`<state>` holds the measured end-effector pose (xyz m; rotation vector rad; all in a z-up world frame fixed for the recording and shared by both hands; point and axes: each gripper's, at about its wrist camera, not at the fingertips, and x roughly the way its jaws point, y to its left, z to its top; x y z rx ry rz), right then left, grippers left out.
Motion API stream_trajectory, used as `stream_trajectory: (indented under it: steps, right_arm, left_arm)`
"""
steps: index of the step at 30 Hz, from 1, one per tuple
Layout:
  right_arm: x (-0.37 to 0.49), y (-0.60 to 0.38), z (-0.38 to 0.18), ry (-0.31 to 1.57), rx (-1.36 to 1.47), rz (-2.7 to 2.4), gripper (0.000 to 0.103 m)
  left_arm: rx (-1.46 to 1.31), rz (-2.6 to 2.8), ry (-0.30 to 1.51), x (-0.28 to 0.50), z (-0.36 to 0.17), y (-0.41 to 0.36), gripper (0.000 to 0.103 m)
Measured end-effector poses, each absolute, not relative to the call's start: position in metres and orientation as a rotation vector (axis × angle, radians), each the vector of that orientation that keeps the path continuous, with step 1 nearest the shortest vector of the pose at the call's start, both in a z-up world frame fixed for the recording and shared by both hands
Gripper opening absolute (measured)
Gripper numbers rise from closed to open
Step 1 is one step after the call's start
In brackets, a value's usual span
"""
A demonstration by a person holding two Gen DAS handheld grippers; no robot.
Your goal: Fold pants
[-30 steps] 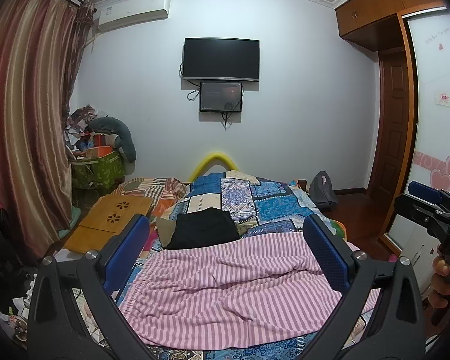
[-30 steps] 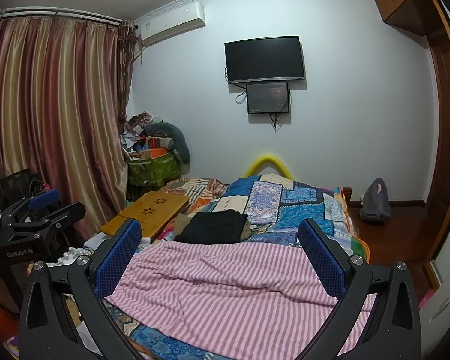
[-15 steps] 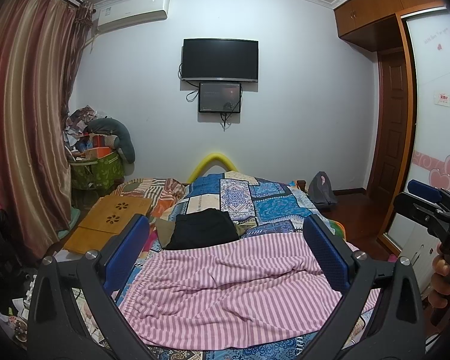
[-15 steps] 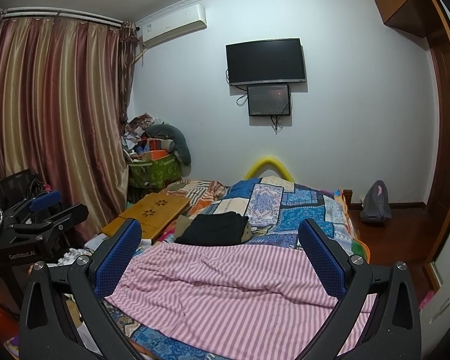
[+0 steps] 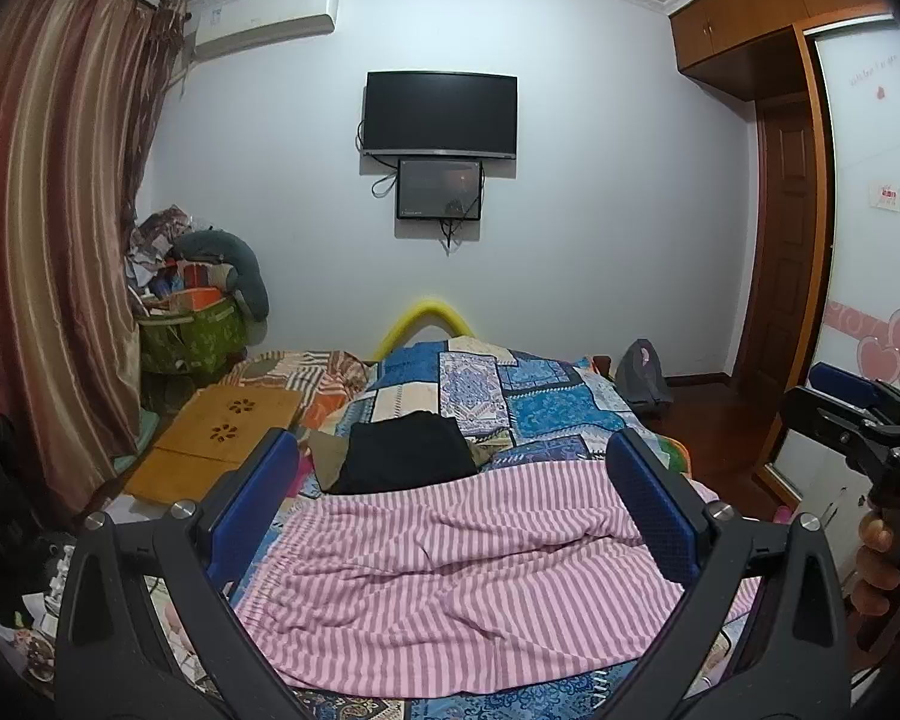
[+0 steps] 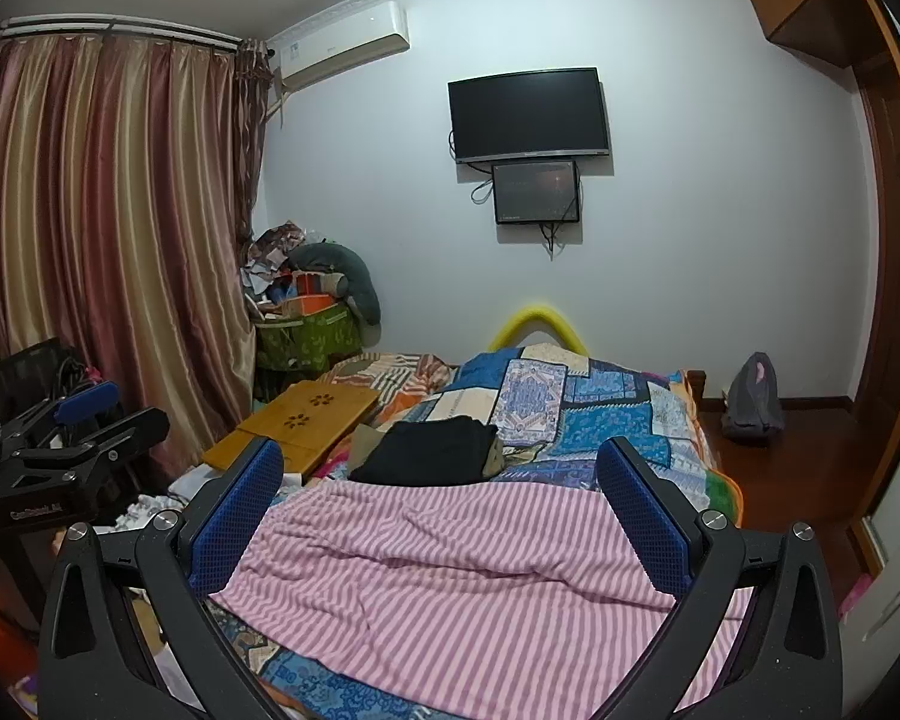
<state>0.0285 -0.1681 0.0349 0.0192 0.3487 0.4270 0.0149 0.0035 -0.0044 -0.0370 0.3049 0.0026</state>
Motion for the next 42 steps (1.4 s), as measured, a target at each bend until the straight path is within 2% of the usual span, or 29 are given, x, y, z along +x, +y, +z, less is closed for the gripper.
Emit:
stream_trajectory:
  steps: [7,13,16,28,34,35,40,42]
  right_arm:
    - [0.042,-0.167,0.025,0.372,0.013,0.407,0.103]
    - [0.073,-0.17,0.0,0.412,-0.039,0.364,0.103]
    - [0.092,-0.171,-0.018,0.455,-0.065,0.351,0.103]
    - [0.2,-0.188,-0.091,0.656,-0.161,0.28,0.103]
    - [0.253,-0.185,-0.13,0.737,-0.263,0.266,0.09]
    - [0.258,-0.186,-0.133,0.74,-0.267,0.263,0.083]
    - [0.294,-0.187,-0.153,0.767,-0.252,0.255,0.079]
    - [0.31,-0.187,-0.163,0.782,-0.253,0.259,0.078]
  left_arm:
    - [-0.051,-0.002,0.359,0.032,-0.02,0.01,0.103]
    - [-0.071,0.014,0.503,0.071,-0.05,0.031,0.103]
    - [-0.076,0.042,0.557,0.091,-0.069,0.047,0.094]
    - [0.004,0.246,0.766,0.203,-0.145,0.144,0.086]
    - [-0.018,0.294,0.823,0.261,-0.178,0.196,0.075]
    - [-0.035,0.294,0.842,0.273,-0.186,0.204,0.074]
    - [-0.057,0.274,0.927,0.327,-0.224,0.218,0.058]
    - [-0.055,0.26,0.963,0.344,-0.239,0.218,0.056]
